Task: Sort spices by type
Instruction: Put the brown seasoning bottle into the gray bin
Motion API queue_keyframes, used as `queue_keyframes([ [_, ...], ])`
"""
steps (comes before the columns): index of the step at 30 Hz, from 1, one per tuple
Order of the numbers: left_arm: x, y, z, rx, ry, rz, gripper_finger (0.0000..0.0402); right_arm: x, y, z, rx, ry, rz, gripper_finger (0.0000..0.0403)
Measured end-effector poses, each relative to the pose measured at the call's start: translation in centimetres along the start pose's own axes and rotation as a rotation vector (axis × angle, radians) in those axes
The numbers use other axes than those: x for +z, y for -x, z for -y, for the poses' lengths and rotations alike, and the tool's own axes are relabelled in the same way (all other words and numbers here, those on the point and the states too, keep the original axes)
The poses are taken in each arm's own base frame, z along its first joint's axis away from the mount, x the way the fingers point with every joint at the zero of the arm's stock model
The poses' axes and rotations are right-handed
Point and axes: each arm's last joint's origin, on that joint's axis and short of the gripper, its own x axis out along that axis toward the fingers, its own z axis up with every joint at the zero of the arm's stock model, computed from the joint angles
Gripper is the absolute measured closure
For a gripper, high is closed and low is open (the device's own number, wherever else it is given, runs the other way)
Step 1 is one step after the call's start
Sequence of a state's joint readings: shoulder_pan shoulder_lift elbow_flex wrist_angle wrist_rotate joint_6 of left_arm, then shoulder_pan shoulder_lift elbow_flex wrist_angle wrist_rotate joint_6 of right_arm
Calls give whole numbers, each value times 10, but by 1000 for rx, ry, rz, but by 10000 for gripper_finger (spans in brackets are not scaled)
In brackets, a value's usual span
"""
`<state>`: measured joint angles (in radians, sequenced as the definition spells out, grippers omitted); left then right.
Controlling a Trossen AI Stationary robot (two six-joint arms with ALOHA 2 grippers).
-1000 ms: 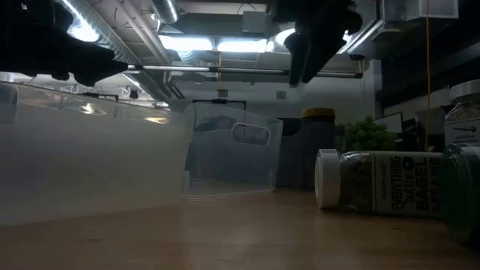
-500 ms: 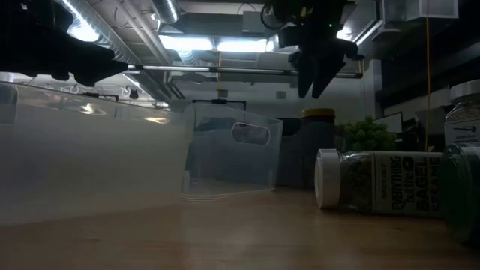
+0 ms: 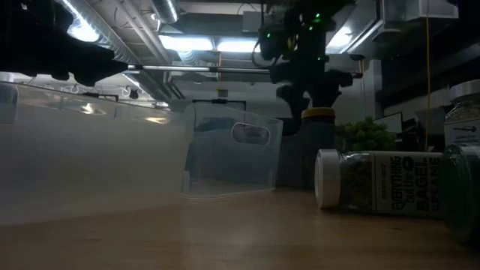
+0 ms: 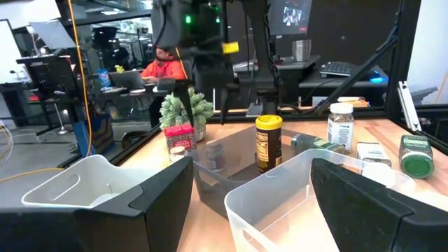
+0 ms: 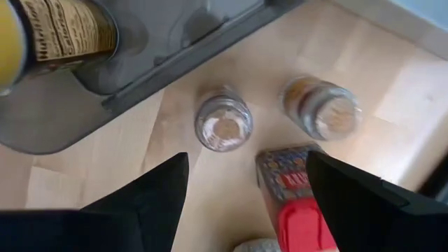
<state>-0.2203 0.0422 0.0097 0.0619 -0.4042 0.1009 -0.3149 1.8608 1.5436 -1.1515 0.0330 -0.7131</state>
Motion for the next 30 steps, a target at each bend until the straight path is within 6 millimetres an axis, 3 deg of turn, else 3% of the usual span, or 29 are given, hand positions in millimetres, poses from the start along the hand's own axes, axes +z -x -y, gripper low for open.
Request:
queue_keyframes([
  [8, 0, 0, 0, 0, 0, 0, 128, 5, -24, 3, 46, 36, -51, 113],
  [17, 0, 0, 0, 0, 0, 0, 128, 8, -25, 4, 66, 38, 2, 113],
  [30, 0, 0, 0, 0, 0, -1, 128, 6, -55, 0, 92, 54, -26, 114],
])
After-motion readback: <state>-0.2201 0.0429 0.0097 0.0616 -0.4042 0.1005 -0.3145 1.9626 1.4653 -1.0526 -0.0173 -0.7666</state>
